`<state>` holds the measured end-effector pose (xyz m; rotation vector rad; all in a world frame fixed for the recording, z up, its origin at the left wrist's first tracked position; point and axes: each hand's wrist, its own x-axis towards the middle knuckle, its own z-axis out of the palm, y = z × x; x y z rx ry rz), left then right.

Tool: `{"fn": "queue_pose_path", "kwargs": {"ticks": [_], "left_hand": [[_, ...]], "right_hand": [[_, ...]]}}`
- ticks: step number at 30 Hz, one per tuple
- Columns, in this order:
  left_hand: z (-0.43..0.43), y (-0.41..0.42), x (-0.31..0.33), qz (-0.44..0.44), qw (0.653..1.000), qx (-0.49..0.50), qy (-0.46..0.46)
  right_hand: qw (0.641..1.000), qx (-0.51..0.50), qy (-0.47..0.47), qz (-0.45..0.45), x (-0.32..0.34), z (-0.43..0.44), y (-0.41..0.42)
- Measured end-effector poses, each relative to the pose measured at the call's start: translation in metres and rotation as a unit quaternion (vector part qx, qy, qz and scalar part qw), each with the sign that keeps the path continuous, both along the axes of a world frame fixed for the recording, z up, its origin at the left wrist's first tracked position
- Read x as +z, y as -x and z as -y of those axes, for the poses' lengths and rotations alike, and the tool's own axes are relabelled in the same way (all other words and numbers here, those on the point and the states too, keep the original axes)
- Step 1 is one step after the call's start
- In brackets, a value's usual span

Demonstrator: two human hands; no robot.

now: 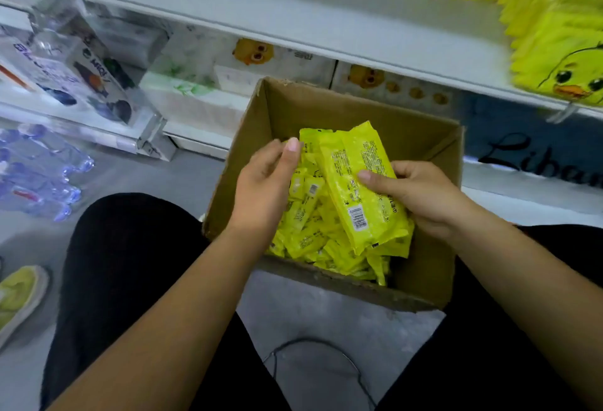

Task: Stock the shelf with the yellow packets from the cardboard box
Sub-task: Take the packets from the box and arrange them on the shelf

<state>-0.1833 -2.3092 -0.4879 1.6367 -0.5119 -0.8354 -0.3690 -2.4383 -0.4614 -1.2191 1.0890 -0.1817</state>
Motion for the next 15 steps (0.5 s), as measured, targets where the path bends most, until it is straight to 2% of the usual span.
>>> {"fn": "queue_pose_path", "kwargs": {"ticks": [3,5,6,10,13,15], "left_hand": [[-0.014,0.046,0.012,-0.23,0.97,-0.08,0.012],[-0.02,0.072,0.015,-0.324,0.938,-0.115,0.045],[-0.022,0.081,0.014,-0.343,0.931,-0.114,0.051],[-0.029,0.105,0.011,-0.263,0.961,-0.082,0.008],[-0.036,0.102,0.014,-0.213,0.972,-0.099,-0.024],[-0.038,0.096,0.018,-0.162,0.977,-0.134,-0.045]], "right_hand": [[0.993,-0.069,-0.063,0.067,0.004,-0.023,0.019],[0.987,-0.092,-0.087,0.104,0.002,-0.038,0.026],[0.984,-0.098,-0.092,0.118,0.0,-0.044,0.029],[0.986,-0.064,-0.098,0.12,-0.005,-0.054,0.047],[0.996,-0.059,0.054,0.031,-0.004,-0.045,0.062],[0.987,-0.082,0.133,0.024,0.003,-0.035,0.072]]}}
